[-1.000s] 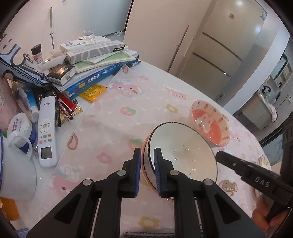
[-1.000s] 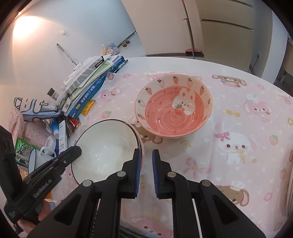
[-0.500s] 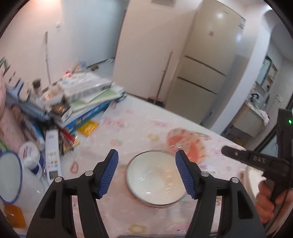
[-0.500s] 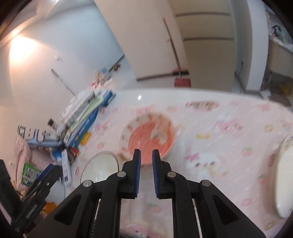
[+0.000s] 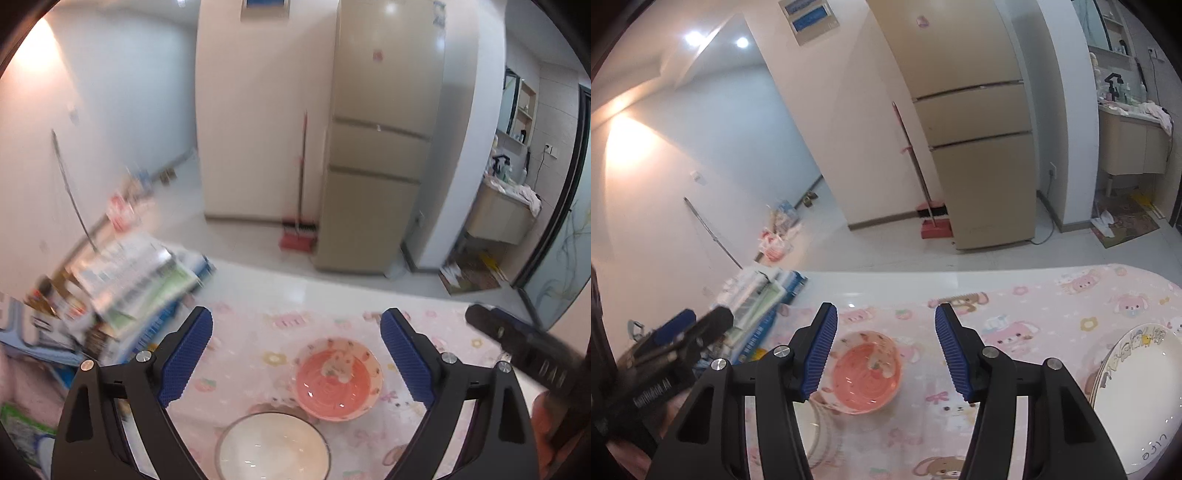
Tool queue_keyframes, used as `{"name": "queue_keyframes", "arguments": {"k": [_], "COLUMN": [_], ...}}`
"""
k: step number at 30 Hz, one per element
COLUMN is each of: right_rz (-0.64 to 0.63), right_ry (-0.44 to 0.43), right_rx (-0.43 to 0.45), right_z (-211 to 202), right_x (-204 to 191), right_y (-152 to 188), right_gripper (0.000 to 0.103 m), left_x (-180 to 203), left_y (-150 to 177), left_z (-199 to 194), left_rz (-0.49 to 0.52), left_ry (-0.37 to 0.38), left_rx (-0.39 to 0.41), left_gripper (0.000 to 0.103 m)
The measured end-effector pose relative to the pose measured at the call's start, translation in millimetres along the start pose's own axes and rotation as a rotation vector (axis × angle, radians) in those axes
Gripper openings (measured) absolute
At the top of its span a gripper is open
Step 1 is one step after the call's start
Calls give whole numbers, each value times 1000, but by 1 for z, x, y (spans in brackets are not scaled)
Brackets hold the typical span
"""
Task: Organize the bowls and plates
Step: 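Open both tools and move them over the pink bunny bowl, then close both tools on the pink bunny bowl's rim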
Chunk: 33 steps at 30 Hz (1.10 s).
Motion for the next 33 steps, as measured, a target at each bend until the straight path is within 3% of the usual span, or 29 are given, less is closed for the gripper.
{"name": "queue_keyframes", "arguments": {"k": [6, 10, 12, 15, 18, 22, 28, 30, 33], "right_rz": [-14, 29, 45, 38, 29, 15, 10, 8, 6], "right_ry": [-17, -18, 10, 40, 31, 59, 34, 47, 46], "right_rx": [-176, -228, -240, -263, -298, -316, -348, -337, -330], "right_z": [63, 96, 109, 124, 137, 147, 161, 162, 162], "right_x": [0, 0, 3, 7, 6, 4, 0, -1, 0], "right_y": [17, 29, 34, 40, 46, 52, 58, 58, 58], "right_gripper": [56, 50, 49, 45, 38, 26, 14, 14, 13], "left_x": [-8, -8, -6, -4, 2, 6, -4, -8, -10], "left_y": [21, 33, 40, 46, 53, 63, 75, 77, 78], "left_z": [78, 116, 132, 143, 152, 167, 188, 190, 189], "left_rz": [-17, -29, -24, -14, -10, -7, -36, -52, -61], "left_ry": [17, 101, 107, 61, 101, 123, 84, 82, 88], "left_rx": [-168, -282, -340, -371, -410, -461, -522, -527, -526], "left_gripper": [87, 82, 73, 68, 60, 41, 14, 8, 7]}}
Point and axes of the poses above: each gripper's, at about its wrist camera, not at the fingertips, and z roughly the way its jaws point, x to its right, y to its underside, the point moved 6 cm from there along z, roughly the way its jaws point, and after that the axes turned 13 degrees about -x, right-handed, at the moved point
